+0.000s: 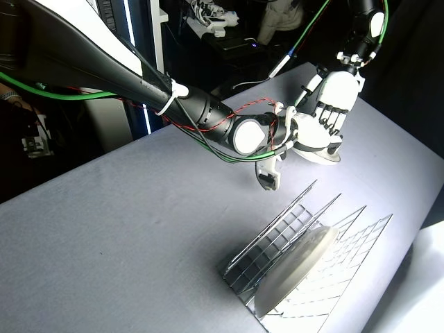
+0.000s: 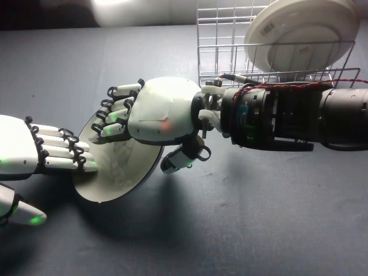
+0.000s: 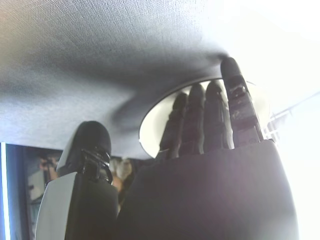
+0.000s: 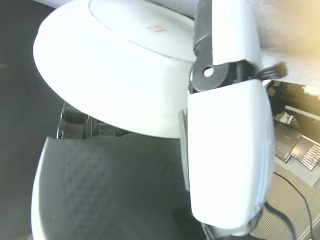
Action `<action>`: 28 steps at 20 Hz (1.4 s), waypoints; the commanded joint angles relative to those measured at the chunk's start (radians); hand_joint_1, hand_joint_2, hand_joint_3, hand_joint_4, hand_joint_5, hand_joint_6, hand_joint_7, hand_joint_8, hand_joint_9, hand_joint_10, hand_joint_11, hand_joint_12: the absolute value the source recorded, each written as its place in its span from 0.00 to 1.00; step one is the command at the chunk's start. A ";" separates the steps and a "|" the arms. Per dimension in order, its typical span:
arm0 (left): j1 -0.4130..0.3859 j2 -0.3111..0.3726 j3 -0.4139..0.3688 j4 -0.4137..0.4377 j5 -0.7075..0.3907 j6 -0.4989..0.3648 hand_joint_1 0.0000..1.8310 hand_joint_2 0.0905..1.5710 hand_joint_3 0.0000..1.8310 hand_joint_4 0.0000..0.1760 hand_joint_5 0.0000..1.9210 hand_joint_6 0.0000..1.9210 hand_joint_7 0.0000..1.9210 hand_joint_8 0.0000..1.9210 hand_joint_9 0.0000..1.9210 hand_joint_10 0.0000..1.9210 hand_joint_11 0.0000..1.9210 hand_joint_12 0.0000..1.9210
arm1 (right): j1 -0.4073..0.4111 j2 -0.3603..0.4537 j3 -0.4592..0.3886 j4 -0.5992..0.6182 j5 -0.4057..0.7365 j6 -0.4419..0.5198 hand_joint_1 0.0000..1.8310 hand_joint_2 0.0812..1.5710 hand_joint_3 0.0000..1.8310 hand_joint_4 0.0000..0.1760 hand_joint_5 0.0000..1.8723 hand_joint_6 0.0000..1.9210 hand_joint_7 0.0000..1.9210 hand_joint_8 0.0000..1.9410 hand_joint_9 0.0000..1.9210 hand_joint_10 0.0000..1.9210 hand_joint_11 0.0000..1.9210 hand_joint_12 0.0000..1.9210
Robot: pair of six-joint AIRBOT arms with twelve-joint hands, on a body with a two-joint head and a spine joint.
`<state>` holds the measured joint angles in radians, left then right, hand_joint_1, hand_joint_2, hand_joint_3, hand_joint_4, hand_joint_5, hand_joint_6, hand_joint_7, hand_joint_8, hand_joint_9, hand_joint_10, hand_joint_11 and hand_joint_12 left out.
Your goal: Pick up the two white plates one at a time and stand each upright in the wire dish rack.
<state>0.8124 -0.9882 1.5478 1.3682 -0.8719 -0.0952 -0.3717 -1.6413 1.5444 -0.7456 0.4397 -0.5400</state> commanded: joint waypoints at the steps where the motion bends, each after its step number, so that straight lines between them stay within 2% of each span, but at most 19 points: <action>1: 0.011 -0.029 -0.009 0.091 -0.027 0.000 0.05 0.82 0.00 0.00 0.08 0.00 0.08 0.00 0.07 0.00 0.00 0.22 | 0.003 0.001 -0.002 0.026 0.093 -0.002 0.70 0.60 0.01 0.00 0.26 0.02 0.27 0.01 0.25 0.04 0.06 0.66; 2: 0.011 -0.029 -0.010 0.091 -0.027 0.000 0.05 0.82 0.00 0.00 0.08 0.00 0.08 0.00 0.07 0.00 0.00 0.22 | 0.001 0.000 -0.002 0.026 0.092 -0.002 0.70 0.60 0.01 0.00 0.26 0.02 0.27 0.01 0.25 0.04 0.06 0.66; 3: 0.011 -0.029 -0.010 0.091 -0.027 0.000 0.06 0.82 0.00 0.00 0.09 0.00 0.09 0.00 0.08 0.00 0.00 0.23 | -0.003 -0.001 -0.002 0.026 0.089 -0.003 0.72 0.60 0.00 0.00 0.29 0.02 0.30 0.01 0.29 0.04 0.10 0.64; 4: 0.011 -0.029 -0.010 0.092 -0.027 0.000 0.07 0.82 0.00 0.00 0.10 0.00 0.09 0.00 0.08 0.00 0.00 0.21 | -0.005 -0.002 -0.002 0.026 0.085 -0.003 0.73 0.61 0.00 0.00 0.39 0.03 0.41 0.02 0.40 0.05 0.20 0.60; 6: 0.011 -0.028 -0.010 0.092 -0.027 0.000 0.06 0.82 0.00 0.00 0.10 0.00 0.09 0.00 0.08 0.00 0.00 0.21 | -0.011 -0.004 -0.002 0.026 0.082 -0.003 0.72 0.62 0.00 0.00 0.41 0.02 0.43 0.01 0.42 0.04 0.22 0.61; 7: 0.011 -0.028 -0.010 0.091 -0.027 0.000 0.05 0.82 0.00 0.00 0.08 0.00 0.07 0.00 0.07 0.00 0.00 0.19 | -0.014 -0.004 -0.002 0.026 0.082 -0.004 0.72 0.62 0.00 0.00 0.49 0.02 0.51 0.01 0.51 0.04 0.31 0.59; 8: 0.011 -0.028 -0.010 0.091 -0.027 0.000 0.05 0.82 0.00 0.00 0.09 0.00 0.08 0.00 0.08 0.00 0.00 0.21 | -0.015 -0.005 -0.002 0.026 0.082 -0.005 0.76 0.64 0.00 0.00 0.53 0.34 0.69 0.01 0.58 0.35 0.38 0.59; 9: 0.012 -0.027 -0.010 0.091 -0.027 0.000 0.04 0.82 0.00 0.00 0.09 0.00 0.09 0.00 0.08 0.00 0.00 0.23 | -0.018 -0.005 -0.002 0.026 0.083 -0.007 0.80 0.67 0.00 0.00 0.49 0.44 0.60 0.25 0.54 0.48 0.42 0.75; 10: 0.013 -0.027 -0.010 0.091 -0.027 0.000 0.04 0.82 0.00 0.00 0.10 0.00 0.09 0.00 0.08 0.00 0.00 0.24 | -0.020 -0.004 -0.002 0.026 0.083 -0.009 0.82 0.67 0.00 0.00 0.50 0.44 0.57 0.34 0.53 0.52 0.41 0.79; 11: 0.015 -0.027 -0.010 0.091 -0.027 0.000 0.07 0.81 0.00 0.00 0.12 0.01 0.11 0.01 0.10 0.01 0.00 0.28 | -0.022 -0.004 -0.002 0.026 0.082 -0.012 0.82 0.67 0.00 0.00 0.53 0.40 0.57 0.34 0.55 0.51 0.42 0.78; 12: 0.016 -0.027 -0.010 0.091 -0.027 0.000 0.06 0.81 0.00 0.00 0.11 0.00 0.11 0.00 0.10 0.00 0.00 0.27 | -0.022 -0.004 -0.002 0.026 0.083 -0.014 0.82 0.65 0.00 0.00 0.56 0.35 0.60 0.31 0.57 0.48 0.44 0.76; 13: 0.017 -0.027 -0.010 0.091 -0.027 0.000 0.05 0.81 0.00 0.00 0.11 0.00 0.10 0.00 0.09 0.00 0.00 0.26 | -0.022 -0.004 -0.002 0.026 0.084 -0.014 0.78 0.65 0.00 0.00 0.57 0.37 0.60 0.31 0.58 0.51 0.48 0.64; 15: 0.015 -0.025 -0.010 0.091 -0.027 -0.002 0.04 0.81 0.00 0.00 0.12 0.00 0.11 0.00 0.10 0.00 0.00 0.27 | -0.022 -0.003 -0.002 0.026 0.090 -0.014 0.76 0.65 0.00 0.00 0.54 0.43 0.57 0.37 0.58 0.53 0.52 0.58; 16: 0.006 -0.020 -0.010 0.091 -0.027 -0.005 0.03 0.82 0.00 0.00 0.10 0.00 0.10 0.00 0.09 0.00 0.00 0.24 | -0.022 -0.002 -0.002 0.026 0.100 -0.014 0.76 0.66 0.00 0.00 0.51 0.46 0.56 0.40 0.57 0.54 0.52 0.58; 17: -0.007 -0.014 -0.010 0.091 -0.027 -0.005 0.03 0.82 0.00 0.00 0.10 0.00 0.10 0.00 0.09 0.00 0.00 0.23 | -0.022 -0.001 -0.002 0.026 0.110 -0.014 0.81 0.66 0.00 0.00 0.50 0.44 0.55 0.38 0.58 0.48 0.47 0.74; 18: -0.024 -0.008 -0.010 0.091 -0.028 -0.005 0.05 0.81 0.00 0.00 0.11 0.00 0.11 0.00 0.11 0.01 0.00 0.28 | -0.022 0.002 -0.002 0.026 0.119 -0.014 0.82 0.66 0.00 0.00 0.50 0.44 0.56 0.36 0.57 0.47 0.46 0.77; 23: -0.136 0.027 -0.012 0.091 -0.032 -0.011 0.05 0.82 0.00 0.00 0.10 0.00 0.10 0.00 0.09 0.00 0.00 0.26 | -0.018 0.037 -0.020 0.027 0.166 -0.010 0.82 0.66 0.00 0.00 0.51 0.43 0.57 0.35 0.56 0.47 0.46 0.77; 25: -0.206 0.054 -0.019 0.093 -0.035 -0.014 0.04 0.82 0.00 0.00 0.09 0.00 0.09 0.00 0.08 0.00 0.00 0.23 | -0.001 0.083 -0.075 0.054 0.180 -0.007 0.82 0.65 0.00 0.00 0.52 0.41 0.58 0.33 0.56 0.46 0.47 0.76; 28: -0.256 0.063 -0.018 0.117 -0.038 -0.014 0.05 0.82 0.00 0.00 0.09 0.00 0.09 0.00 0.08 0.00 0.00 0.23 | 0.010 0.117 -0.119 0.061 0.179 -0.007 0.82 0.66 0.00 0.00 0.51 0.43 0.57 0.35 0.55 0.47 0.48 0.76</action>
<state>0.5560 -0.9318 1.5307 1.5330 -0.8814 -0.1070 -0.3748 -1.5227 1.4250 -0.7097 0.5446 -0.5495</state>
